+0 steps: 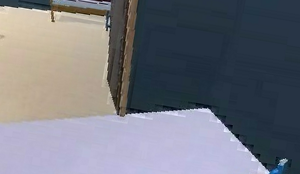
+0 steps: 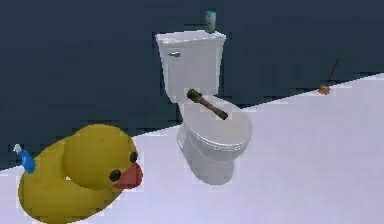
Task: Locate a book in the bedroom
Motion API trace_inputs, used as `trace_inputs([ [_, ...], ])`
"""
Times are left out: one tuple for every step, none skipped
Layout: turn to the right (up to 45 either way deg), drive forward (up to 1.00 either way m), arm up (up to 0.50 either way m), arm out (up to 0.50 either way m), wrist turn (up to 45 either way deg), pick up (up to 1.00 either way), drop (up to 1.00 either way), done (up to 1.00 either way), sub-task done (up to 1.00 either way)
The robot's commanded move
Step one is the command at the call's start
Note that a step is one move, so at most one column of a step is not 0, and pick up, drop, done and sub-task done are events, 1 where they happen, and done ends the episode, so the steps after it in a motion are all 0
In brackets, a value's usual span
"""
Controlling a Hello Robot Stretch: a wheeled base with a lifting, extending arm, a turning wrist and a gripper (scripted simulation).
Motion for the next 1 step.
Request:
trace_inputs([
  [-36.0,0.0,0.0,0.0,0.0,0.0,0.0,0.0,0.0],
])
